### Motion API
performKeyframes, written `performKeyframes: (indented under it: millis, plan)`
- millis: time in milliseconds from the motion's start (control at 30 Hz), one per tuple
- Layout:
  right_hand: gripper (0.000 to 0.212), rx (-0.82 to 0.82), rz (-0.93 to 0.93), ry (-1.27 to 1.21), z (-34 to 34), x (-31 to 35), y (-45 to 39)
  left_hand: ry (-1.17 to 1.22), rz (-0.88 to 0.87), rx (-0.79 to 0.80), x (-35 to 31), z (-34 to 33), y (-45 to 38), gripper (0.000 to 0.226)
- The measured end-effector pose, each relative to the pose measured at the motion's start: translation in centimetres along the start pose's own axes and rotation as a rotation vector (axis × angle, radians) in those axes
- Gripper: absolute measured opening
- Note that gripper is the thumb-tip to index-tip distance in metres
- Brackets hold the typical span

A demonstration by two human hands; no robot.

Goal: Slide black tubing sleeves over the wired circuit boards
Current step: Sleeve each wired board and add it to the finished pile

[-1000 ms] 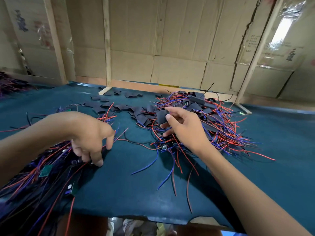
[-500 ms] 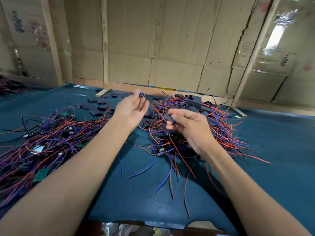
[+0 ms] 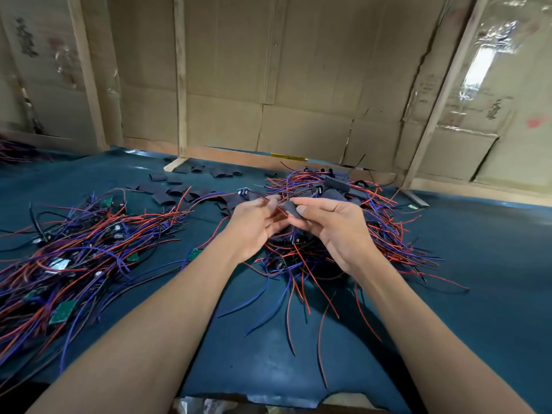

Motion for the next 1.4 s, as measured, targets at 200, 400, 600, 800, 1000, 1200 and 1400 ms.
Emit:
performKeyframes:
  millis: [200, 400, 600, 800, 1000, 1200, 1400]
  plan:
    - [0.015, -0.019, -0.013, -0.032, 0.6, 0.0, -0.3, -0.079, -0.138, -0.113, -0.4, 0.6, 0.7, 0.025]
    - [0.021, 0.013, 0.059, 0.007, 0.3, 0.9, 0.4, 0.218, -0.162, -0.043, -1.7, 1.3, 1.3, 0.003]
    - [0.031, -0.13, 0.15, 0.315, 1.3, 1.4, 0.4, 0.209, -0.124, 0.028, -1.3, 0.7, 1.8, 0.008]
    - [0.032, -0.102, 0.278, 0.543, 0.9, 2.1, 0.9, 0.251, -0.226, -0.054, -1.6, 1.5, 1.5, 0.019]
    - [0.034, -0.05, 0.422, 0.675, 0.2, 2.5, 1.5, 0.229, -0.354, -0.109, -2.4, 2.2, 1.6, 0.026]
    - [0.037, -0.019, 0.402, 0.649, 0.1, 1.8, 1.4, 0.185, -0.421, -0.13, -2.7, 2.3, 2.0, 0.029]
    - [0.036, -0.009, 0.421, 0.605, 0.1, 1.9, 1.5, 0.147, -0.421, -0.12, -2.6, 1.9, 2.2, 0.029]
Point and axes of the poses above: each hand's wrist, its own y-axis away from the middle knuckle, its own z-axis out of the back of the hand, x = y × z, the point moved 6 cm from there along -y, towards the middle knuckle, and after that the axes turned 3 degrees about -x, right-handed, at the moved point
